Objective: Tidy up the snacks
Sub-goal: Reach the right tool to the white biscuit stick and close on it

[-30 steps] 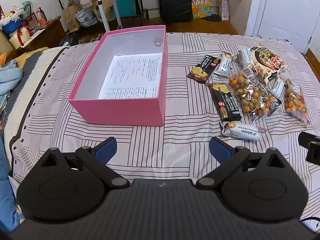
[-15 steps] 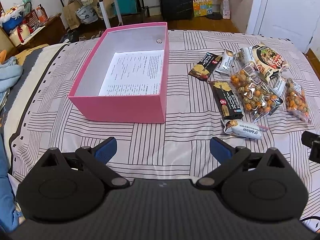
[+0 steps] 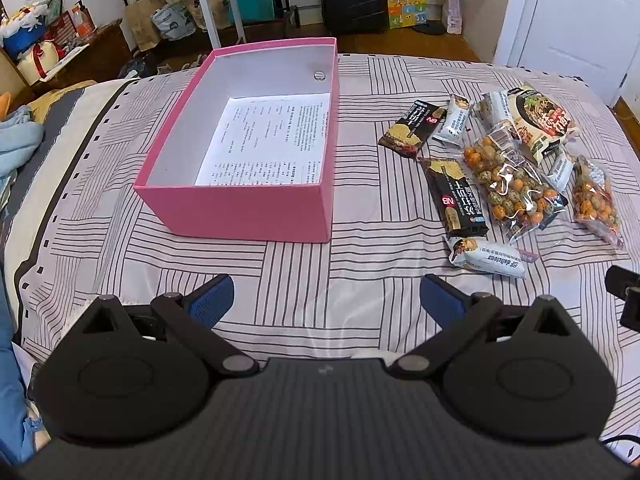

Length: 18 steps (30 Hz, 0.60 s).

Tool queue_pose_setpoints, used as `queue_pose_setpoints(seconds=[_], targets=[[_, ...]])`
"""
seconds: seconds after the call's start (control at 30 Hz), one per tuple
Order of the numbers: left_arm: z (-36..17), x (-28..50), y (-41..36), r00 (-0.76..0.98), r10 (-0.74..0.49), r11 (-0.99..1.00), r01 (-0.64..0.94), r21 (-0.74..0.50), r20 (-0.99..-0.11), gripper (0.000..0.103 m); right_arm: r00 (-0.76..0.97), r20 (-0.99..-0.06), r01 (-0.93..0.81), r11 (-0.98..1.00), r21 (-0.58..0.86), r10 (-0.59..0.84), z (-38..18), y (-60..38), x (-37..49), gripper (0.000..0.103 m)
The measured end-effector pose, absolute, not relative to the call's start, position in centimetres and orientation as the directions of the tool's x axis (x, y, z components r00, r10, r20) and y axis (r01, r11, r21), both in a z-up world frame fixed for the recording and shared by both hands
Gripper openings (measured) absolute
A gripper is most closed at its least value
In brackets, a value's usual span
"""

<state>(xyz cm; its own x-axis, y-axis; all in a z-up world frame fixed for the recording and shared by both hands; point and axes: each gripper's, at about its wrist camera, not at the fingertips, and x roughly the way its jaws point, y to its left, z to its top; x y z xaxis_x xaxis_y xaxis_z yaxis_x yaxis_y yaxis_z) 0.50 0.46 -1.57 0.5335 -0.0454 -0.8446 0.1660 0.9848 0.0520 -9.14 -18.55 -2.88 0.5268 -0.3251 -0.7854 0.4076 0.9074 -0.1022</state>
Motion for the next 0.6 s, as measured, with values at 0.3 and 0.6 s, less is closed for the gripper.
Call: queue_pose_setpoints(seconds=[0.3,0.6], targets=[[-1.4,0.6,0.3,0.529,-0.055,0.983,0.177,0.046,-0.847,0.101,0.555,-0.773,0.387,0.918,-0.087,-0.307,-2.6,-18.6,-9.4,0.100],[-1.3,1.8,-0.4,0.474,-0.153,0.969,0.245,-0.037,-0.867,0.098,0.793,-0.595,0.159,0.987,-0.005,-0.131,0.9,-23.6,-10.2,0.097]])
